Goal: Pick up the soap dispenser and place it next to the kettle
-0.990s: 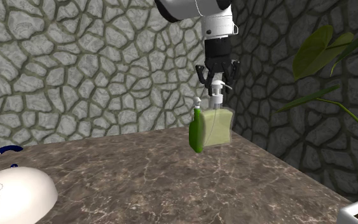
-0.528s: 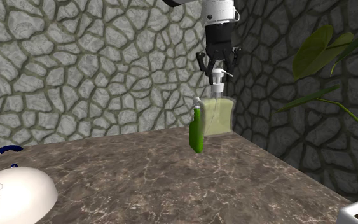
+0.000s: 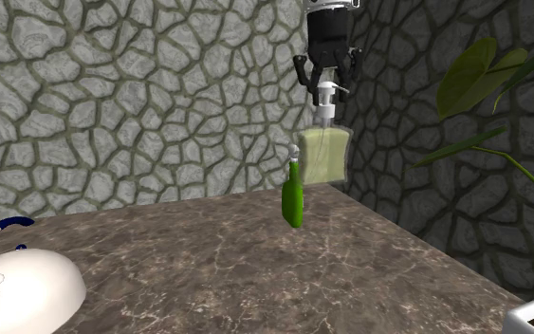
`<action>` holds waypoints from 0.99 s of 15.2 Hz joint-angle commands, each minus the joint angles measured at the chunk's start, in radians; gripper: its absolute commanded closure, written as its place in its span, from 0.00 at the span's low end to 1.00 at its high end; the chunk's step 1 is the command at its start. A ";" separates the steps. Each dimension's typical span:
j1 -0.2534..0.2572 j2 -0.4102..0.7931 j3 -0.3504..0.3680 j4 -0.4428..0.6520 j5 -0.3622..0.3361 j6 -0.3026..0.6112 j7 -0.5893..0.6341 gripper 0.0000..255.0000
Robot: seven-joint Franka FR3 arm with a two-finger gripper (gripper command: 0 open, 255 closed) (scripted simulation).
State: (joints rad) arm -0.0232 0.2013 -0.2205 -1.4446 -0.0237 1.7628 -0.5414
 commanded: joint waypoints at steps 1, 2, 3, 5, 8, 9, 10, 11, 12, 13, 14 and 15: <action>-0.001 0.009 0.000 0.039 0.002 -0.030 -0.001 1.00; -0.002 0.013 0.000 0.057 0.003 -0.045 -0.003 1.00; -0.003 0.017 0.000 0.076 0.004 -0.060 -0.004 1.00; -0.005 0.026 -0.001 0.116 0.007 -0.091 -0.006 1.00; -0.008 0.043 -0.002 0.181 0.011 -0.139 -0.011 1.00; -0.010 0.049 -0.002 0.204 0.012 -0.156 -0.012 1.00; -0.011 0.056 -0.002 0.228 0.014 -0.173 -0.014 1.00; -0.013 0.064 -0.003 0.253 0.016 -0.190 -0.015 1.00; -0.015 0.072 -0.003 0.280 0.018 -0.208 -0.017 1.00; -0.017 0.082 -0.003 0.307 0.021 -0.226 -0.019 1.00; -0.019 0.091 -0.004 0.336 0.023 -0.245 -0.020 1.00; -0.022 0.102 -0.004 0.366 0.026 -0.265 -0.022 1.00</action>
State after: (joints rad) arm -0.0428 0.2884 -0.2246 -1.1152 -0.0015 1.5197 -0.5623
